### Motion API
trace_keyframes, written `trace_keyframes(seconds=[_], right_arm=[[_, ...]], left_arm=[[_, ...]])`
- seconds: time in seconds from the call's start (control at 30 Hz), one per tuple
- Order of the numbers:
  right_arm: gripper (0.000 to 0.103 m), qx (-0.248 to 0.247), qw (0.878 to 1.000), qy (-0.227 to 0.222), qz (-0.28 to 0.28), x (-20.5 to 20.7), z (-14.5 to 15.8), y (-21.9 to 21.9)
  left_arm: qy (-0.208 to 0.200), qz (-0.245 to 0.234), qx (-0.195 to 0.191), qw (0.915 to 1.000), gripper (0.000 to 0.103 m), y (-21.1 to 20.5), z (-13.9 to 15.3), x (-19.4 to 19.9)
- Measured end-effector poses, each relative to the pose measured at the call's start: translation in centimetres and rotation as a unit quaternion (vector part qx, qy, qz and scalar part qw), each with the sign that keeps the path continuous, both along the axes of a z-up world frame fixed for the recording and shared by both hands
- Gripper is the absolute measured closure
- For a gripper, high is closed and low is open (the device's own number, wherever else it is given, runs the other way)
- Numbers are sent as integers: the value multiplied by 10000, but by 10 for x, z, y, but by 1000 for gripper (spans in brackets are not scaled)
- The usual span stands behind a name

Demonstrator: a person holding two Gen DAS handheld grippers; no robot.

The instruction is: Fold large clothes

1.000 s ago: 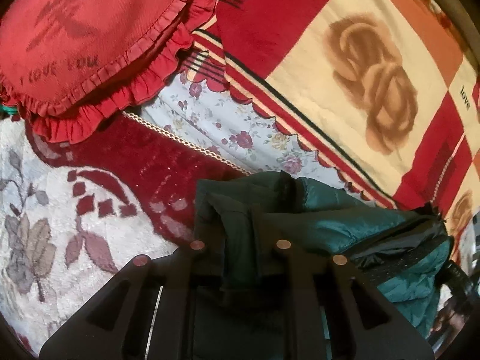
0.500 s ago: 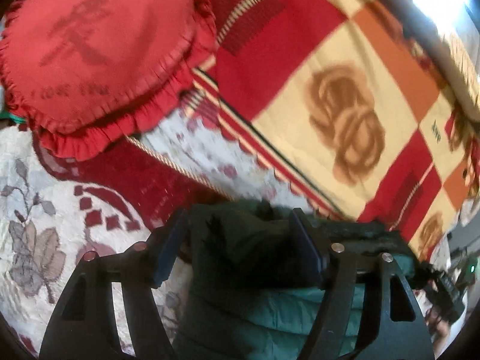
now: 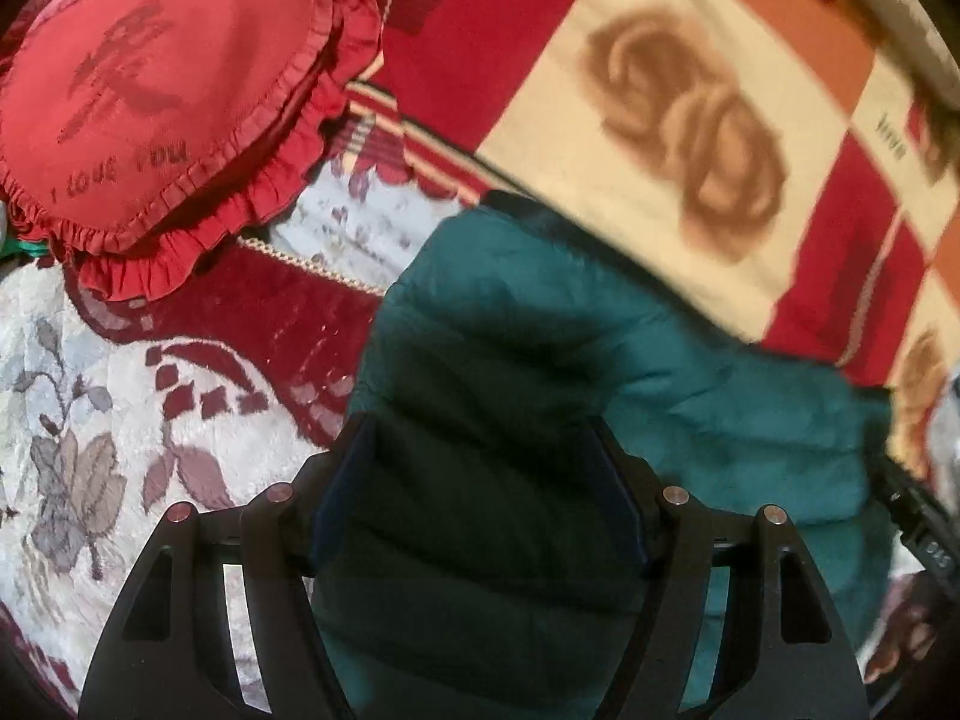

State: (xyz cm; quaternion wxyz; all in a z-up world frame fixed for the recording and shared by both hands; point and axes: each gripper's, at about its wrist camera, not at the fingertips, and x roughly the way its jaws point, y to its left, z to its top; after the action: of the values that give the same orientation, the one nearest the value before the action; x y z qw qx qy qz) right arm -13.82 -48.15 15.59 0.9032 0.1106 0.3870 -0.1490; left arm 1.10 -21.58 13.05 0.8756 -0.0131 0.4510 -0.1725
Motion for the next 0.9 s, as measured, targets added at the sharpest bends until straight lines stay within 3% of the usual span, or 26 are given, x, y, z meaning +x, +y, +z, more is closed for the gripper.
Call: trace_keyframes(seconds=[0.17,0.23,0.47,0.6,0.77,0.9], right_arm=[[29,-454,9977,480,-138,40,-33,2],[27,-330,9968,671,-297,49,-51,-7],[24,-75,9965,723,-402,59,-75,-23],[24,-58,9967,703,-414,53,-64,-23],[24,73,9985,210,-497,15,-35,-23],[24,-224,9979,47,-614,-14,-20,-32]], left_arm=[[45,80,342,9994,26,-10,-20,15],[80,91,451,9989,18,-13,-27,22],[167,156,342,9992,14,-16,-46,31],[103,108,463,9988,14,-19,-46,29],[-23,39,404,9992,15,-13,-35,19],[-199,-37,255,9995,15,-9,-20,5]])
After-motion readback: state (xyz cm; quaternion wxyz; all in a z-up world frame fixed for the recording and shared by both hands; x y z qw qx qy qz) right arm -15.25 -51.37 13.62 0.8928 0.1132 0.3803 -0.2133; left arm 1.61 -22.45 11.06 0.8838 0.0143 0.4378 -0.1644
